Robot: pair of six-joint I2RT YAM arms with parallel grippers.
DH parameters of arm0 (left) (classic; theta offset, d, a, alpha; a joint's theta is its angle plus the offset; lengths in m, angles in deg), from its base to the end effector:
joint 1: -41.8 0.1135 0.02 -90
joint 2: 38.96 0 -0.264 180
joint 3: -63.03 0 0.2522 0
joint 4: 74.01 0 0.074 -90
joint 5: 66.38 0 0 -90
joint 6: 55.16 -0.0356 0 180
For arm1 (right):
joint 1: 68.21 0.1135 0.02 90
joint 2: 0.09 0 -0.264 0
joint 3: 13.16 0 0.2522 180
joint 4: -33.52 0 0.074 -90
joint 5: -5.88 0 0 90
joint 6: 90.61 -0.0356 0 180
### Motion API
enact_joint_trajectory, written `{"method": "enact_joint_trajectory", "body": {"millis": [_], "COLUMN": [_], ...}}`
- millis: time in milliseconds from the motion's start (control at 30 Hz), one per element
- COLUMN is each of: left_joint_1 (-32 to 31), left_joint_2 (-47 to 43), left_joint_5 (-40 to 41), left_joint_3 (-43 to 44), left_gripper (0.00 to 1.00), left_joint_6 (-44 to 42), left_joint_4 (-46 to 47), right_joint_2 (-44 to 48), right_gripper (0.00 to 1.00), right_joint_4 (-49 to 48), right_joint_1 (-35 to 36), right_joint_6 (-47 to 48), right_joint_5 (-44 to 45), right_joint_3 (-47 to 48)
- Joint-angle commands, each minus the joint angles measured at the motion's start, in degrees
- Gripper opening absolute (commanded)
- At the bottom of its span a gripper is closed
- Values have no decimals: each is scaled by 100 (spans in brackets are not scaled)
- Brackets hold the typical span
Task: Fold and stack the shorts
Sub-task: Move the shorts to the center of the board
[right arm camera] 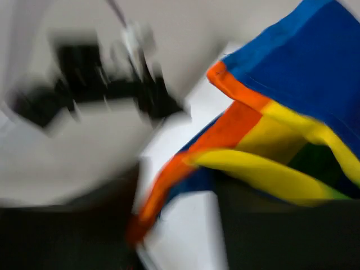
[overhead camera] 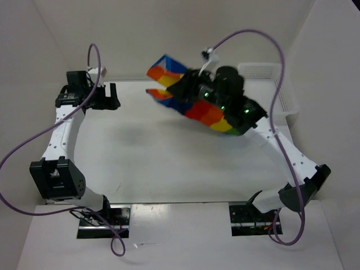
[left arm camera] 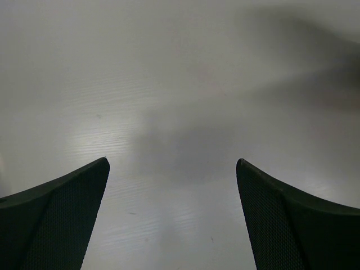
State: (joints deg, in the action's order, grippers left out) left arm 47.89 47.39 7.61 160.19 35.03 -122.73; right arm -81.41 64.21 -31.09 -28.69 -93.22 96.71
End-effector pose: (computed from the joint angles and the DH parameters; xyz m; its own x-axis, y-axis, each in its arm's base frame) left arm 0.3354 0.0259 0.3578 -0.6113 -0.0684 -0.7884 0.1124 0.9787 -0.1721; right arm 0.2444 0.1920 0.4909 -0.3661 0.3058 -0.8789 -0.6229 0.6211 0.4756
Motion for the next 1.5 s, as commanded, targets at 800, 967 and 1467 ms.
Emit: {"method": "enact_joint_trajectory", "body": {"millis": [800, 967, 1467], "left_joint_1": [51, -687, -1250], "left_joint_2": [-1226, -184, 1095], "left_joint_5": [-1573, -941, -816], "left_joint_3": [-2838, -2163, -957], "left_gripper": [99, 99, 99], "left_joint_6": [-19, -19, -19], "left_joint_4": [59, 490, 710], "right_joint_2": [2120, 1314, -490], "right_gripper": [87, 79, 89], "right_joint_4": [1586, 1269, 891], "right_joint_1": [-1220, -1971, -2684], "right_joint_6": [-2168, -1676, -1051], "right_joint_5": [1985, 1743, 1570], "right_joint_3": [-4460, -4208, -3415]}}
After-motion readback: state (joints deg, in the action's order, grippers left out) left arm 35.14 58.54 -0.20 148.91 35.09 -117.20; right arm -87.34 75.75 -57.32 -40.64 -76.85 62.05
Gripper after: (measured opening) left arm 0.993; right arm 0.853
